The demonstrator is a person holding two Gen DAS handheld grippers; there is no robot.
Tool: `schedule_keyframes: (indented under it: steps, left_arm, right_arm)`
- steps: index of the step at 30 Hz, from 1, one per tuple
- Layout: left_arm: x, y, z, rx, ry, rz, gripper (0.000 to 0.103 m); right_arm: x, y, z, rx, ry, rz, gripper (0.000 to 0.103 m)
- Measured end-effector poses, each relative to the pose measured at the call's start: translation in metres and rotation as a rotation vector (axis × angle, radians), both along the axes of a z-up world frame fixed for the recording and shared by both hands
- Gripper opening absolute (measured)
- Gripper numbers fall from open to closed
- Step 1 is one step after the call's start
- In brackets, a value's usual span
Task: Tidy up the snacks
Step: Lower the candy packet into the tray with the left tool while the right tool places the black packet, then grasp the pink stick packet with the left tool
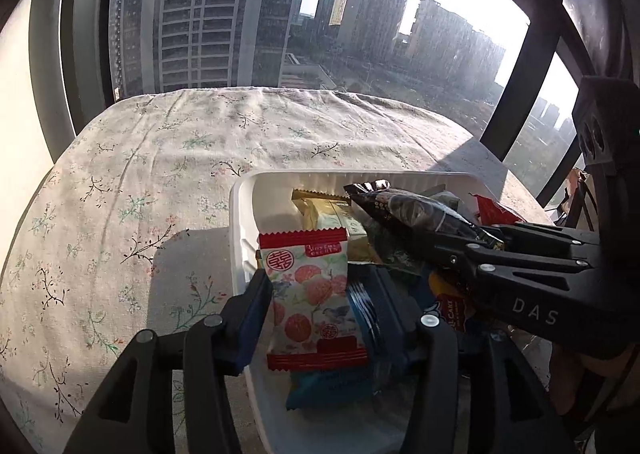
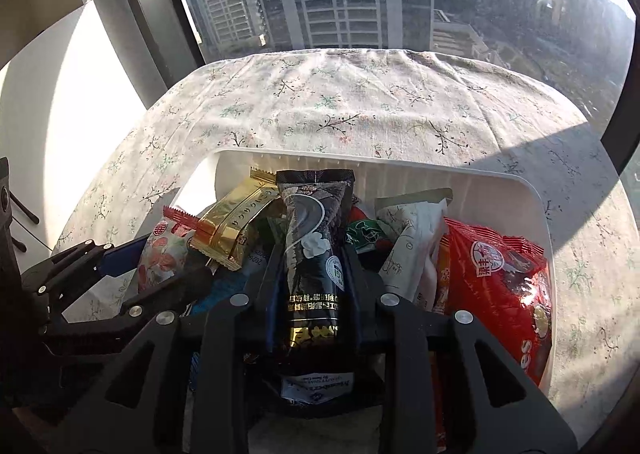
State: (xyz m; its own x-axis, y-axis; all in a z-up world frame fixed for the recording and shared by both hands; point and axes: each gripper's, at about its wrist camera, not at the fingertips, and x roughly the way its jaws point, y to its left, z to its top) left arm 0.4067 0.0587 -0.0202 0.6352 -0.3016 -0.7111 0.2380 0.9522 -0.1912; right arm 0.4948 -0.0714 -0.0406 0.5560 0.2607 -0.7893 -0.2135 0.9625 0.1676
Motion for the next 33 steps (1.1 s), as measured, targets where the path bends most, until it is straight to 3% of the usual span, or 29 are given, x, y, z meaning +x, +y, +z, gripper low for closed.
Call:
schedule_keyframes:
  steps: [2, 6, 9, 14, 19, 23, 27, 33]
  left_arm:
    - [-0.002, 0.0, 0.003, -0.004, -0.013, -0.001, 0.061]
    - [-0.006, 0.005, 0.009, -0.01, -0.031, 0.019, 0.073]
    - [-0.007, 0.009, 0.011, -0.024, -0.035, 0.026, 0.074]
    - [-0.011, 0.009, 0.014, -0.03, -0.039, 0.012, 0.074]
    - [-0.016, 0.013, 0.02, -0.049, -0.055, 0.02, 0.077]
    - [-0.02, 0.021, 0.028, -0.084, -0.075, 0.039, 0.083]
    - [-0.026, 0.02, 0.034, -0.105, -0.093, 0.022, 0.102]
    - [-0.039, -0.013, 0.044, -0.015, -0.077, -0.038, 0.103]
  right_arm:
    - [-0.002, 0.001, 0.002, -0.012, -0.004, 0.002, 0.028]
    - [-0.007, 0.001, 0.01, -0.033, -0.029, -0.006, 0.043]
    - [-0.013, -0.003, 0.02, -0.031, -0.051, -0.003, 0.05]
    - [-0.029, -0.009, 0.04, -0.039, -0.097, 0.004, 0.05]
    - [-0.059, -0.03, 0.065, 0.005, -0.149, -0.002, 0.062]
    - [-0.101, -0.062, 0.087, 0.072, -0.213, -0.01, 0.076]
    - [-0.157, -0.104, 0.105, 0.13, -0.301, -0.044, 0.089]
    - [-0.244, -0.168, 0.097, 0.185, -0.36, -0.183, 0.1]
